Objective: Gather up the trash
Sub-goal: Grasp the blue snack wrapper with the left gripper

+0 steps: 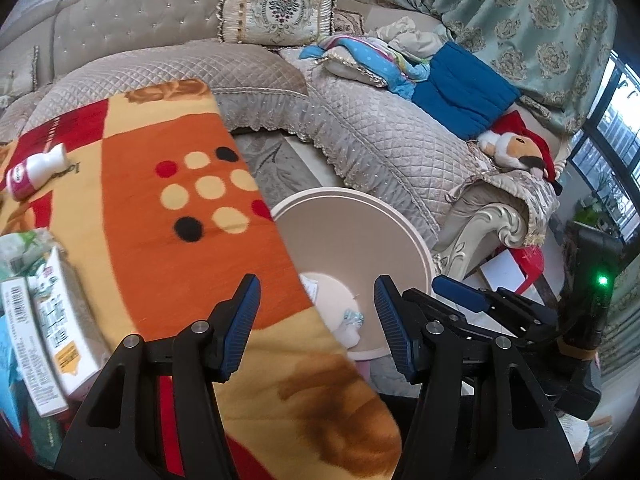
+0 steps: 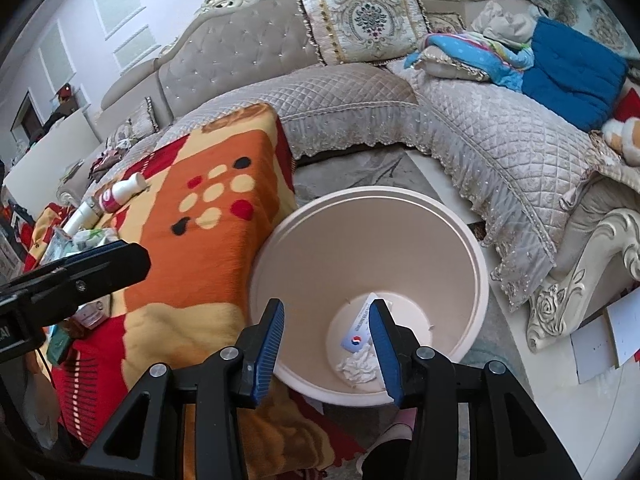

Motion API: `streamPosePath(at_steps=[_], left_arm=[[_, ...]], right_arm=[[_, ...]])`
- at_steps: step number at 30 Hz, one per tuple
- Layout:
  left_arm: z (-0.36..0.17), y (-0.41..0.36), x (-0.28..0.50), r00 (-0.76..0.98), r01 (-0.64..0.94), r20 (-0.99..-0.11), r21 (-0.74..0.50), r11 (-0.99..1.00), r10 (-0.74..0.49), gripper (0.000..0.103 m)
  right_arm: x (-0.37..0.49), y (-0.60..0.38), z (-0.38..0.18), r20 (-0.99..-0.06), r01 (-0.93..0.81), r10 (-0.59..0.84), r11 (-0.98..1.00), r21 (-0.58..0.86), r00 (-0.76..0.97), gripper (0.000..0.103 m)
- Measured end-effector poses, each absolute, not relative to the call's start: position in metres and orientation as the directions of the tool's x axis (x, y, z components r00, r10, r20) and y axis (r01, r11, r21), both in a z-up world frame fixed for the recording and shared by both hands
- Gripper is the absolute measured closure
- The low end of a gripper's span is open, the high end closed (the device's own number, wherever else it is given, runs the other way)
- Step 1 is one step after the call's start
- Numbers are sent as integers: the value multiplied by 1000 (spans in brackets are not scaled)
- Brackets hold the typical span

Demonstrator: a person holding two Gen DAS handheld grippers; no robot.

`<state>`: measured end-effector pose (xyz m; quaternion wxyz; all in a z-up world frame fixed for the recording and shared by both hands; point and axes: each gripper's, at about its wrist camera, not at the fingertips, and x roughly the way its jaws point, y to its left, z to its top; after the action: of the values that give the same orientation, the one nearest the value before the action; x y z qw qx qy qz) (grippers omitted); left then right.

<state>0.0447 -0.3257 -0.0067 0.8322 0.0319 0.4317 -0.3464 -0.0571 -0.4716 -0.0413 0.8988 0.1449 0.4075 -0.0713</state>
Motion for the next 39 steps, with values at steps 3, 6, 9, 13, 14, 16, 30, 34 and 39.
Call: streamPosePath(at_steps=[3, 6, 9, 13, 14, 16, 30, 34, 39], left_arm=[[-5, -313, 43, 396, 591, -741, -247, 768, -543, 45], [-4, -296, 40, 410, 573, -743, -242, 783, -529, 45], [-3, -272, 39, 421, 546, -748, -242, 802, -512, 45], [0, -241, 39, 435, 517, -751, -243, 821, -497, 45], [0, -232, 38, 440, 510, -750, -244, 825, -494, 45], [2, -215, 39, 452, 492, -750, -241, 836, -483, 45], [-12, -81, 53, 521, 340, -776, -193, 921, -355, 43], [-26, -58, 63, 506, 318, -801, -172, 932, -321, 38], [-41, -49, 76, 505, 309, -811, -151, 939, -296, 38]], right_arm=[[-56, -458, -35, -747, 221, 4, 954, 202, 665, 59], [-55, -443, -29, -744, 191, 25, 960, 203, 668, 59], [-51, -426, -25, -742, 157, 50, 966, 207, 668, 59], [-43, -401, -23, -746, 109, 96, 969, 221, 658, 58], [-41, -397, -23, -747, 100, 104, 970, 223, 657, 58], [-36, -383, -23, -748, 74, 125, 971, 227, 651, 58], [-5, -286, -15, -748, -117, 243, 969, 218, 618, 58], [2, -268, -17, -754, -150, 259, 966, 212, 603, 54], [10, -256, -18, -761, -168, 275, 962, 218, 588, 52]])
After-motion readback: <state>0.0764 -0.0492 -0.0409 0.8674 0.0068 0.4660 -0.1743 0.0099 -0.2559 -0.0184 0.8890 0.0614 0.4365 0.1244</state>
